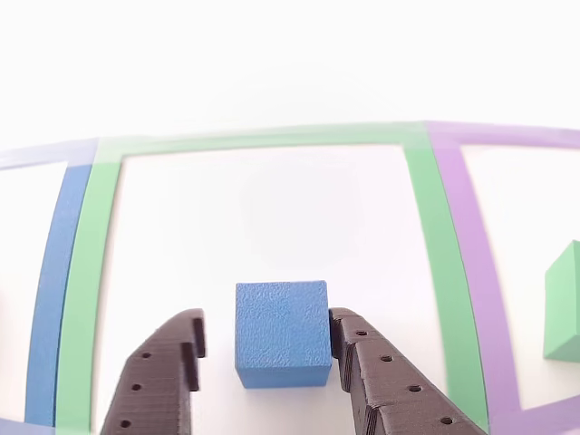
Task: Tower of hanoi
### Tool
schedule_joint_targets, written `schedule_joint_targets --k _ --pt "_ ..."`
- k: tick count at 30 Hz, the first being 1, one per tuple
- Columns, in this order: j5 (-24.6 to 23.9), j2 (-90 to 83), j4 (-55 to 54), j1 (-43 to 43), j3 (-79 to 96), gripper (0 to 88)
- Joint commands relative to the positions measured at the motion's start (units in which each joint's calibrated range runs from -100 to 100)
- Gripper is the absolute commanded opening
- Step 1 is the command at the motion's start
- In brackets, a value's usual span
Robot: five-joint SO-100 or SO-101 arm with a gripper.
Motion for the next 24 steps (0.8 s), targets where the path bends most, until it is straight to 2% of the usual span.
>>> schedule_joint_targets --k 1,7,11,16,19,21,24 --pt "0.59 -0.12 -1.46 0.92 -1.73 22.2" --pt "0.59 -2.46 -0.24 0.83 -1.91 23.8" --pt "0.59 -10.21 7.21 0.83 -1.73 23.5" --pt "0.59 -26.68 30.04 1.21 -5.28 20.1" --pt "0.59 -35.4 46.64 1.59 -10.37 13.7" --pt "0.59 -38.71 56.11 1.88 -15.19 5.0" --pt "0.59 -39.76 70.53 2.94 -25.91 2.7"
